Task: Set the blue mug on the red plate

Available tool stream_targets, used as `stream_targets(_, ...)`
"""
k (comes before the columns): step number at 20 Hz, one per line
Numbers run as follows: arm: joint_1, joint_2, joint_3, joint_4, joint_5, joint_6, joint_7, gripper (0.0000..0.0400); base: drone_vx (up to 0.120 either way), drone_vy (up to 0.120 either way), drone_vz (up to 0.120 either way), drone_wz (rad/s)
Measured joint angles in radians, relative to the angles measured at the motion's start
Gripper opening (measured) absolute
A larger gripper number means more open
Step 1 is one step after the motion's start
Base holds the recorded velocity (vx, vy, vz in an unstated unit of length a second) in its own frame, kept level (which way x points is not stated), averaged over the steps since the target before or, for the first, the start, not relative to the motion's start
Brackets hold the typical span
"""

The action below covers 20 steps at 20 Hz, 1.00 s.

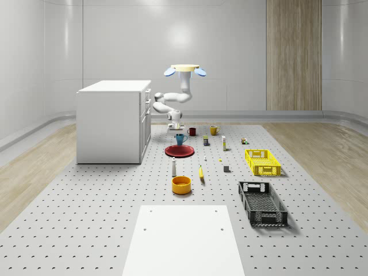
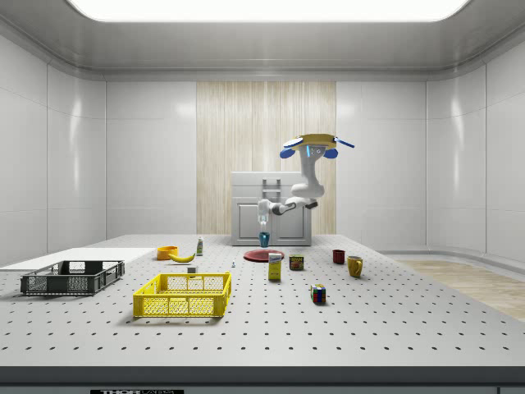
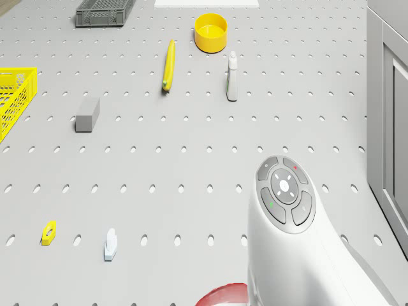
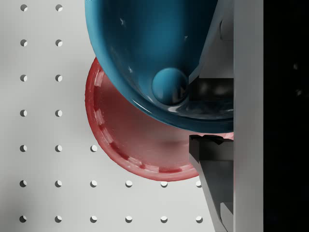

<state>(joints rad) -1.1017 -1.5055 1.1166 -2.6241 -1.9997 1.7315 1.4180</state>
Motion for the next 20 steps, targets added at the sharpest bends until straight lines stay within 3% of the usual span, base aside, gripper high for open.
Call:
stream_targets(11, -0.028, 0.018, -0.084, 0.055, -0.075, 0.047, 0.002, 0.0100, 0.000, 0.000, 0.000, 0.000)
stream_targets(12, -0.029, 0.019, -0.087, 0.058, -0.078, 0.049, 0.001, 0.0124, 0.000, 0.000, 0.000, 0.000)
stream_targets(13, -0.030, 0.020, -0.090, 0.060, -0.081, 0.051, 0.001, 0.0185, 0.000, 0.000, 0.000, 0.000)
stream_targets(15, -0.031, 0.022, -0.094, 0.062, -0.084, 0.052, 0.001, 0.0269, 0.000, 0.000, 0.000, 0.000)
stream_targets(17, -0.029, 0.021, -0.088, 0.058, -0.079, 0.048, 0.001, 0.0321, 0.000, 0.000, 0.000, 0.000)
stream_targets(20, -0.021, 0.016, -0.068, 0.044, -0.062, 0.037, 0.001, 0.0363, 0.000, 0.000, 0.000, 0.000)
